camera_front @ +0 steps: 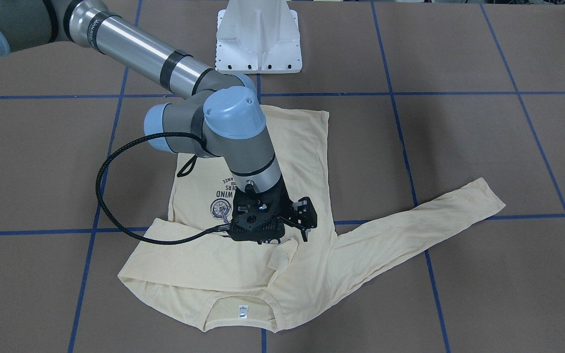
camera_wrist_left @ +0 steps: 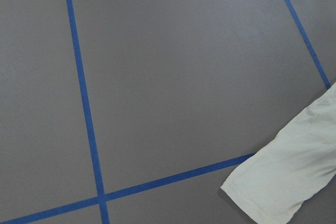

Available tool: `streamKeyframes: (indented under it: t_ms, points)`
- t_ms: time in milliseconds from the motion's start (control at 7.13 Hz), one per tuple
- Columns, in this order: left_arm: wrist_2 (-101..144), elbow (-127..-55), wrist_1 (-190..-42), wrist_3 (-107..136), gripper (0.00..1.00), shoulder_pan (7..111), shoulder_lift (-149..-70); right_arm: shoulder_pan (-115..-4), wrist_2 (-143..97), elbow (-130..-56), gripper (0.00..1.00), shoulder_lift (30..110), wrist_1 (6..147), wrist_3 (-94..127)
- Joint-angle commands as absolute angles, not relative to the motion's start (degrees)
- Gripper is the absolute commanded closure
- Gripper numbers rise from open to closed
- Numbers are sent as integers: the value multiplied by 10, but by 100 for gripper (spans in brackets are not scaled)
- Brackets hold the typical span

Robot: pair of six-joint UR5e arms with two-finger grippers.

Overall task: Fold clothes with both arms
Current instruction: 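Release the sleeve and lift the right gripper while the left gripper approaches the other cuff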

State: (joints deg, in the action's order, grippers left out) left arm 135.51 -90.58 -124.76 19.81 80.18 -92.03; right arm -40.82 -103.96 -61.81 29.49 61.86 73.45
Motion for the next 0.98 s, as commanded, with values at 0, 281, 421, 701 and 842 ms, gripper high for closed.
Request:
streamKeyframes:
  t_ms: [0, 281, 421, 701, 842]
  points:
    - [1293, -910, -1307, 320, 0, 726, -923, -433, -1068, -665, 0, 306, 703, 696]
    - [1210, -907, -1353, 441, 0, 645, -922, -460, -1098, -784, 0, 389, 784, 628]
    - [1148, -903, -1374, 473, 0, 609, -917, -484, -1128, -843, 0, 451, 785, 600]
    - [1087, -883, -1377, 513, 0, 560, -917, -520, -1173, -911, 0, 511, 835, 546]
    - [1069, -875, -1377, 539, 0, 536, -917, -527, -1175, -945, 0, 524, 882, 508]
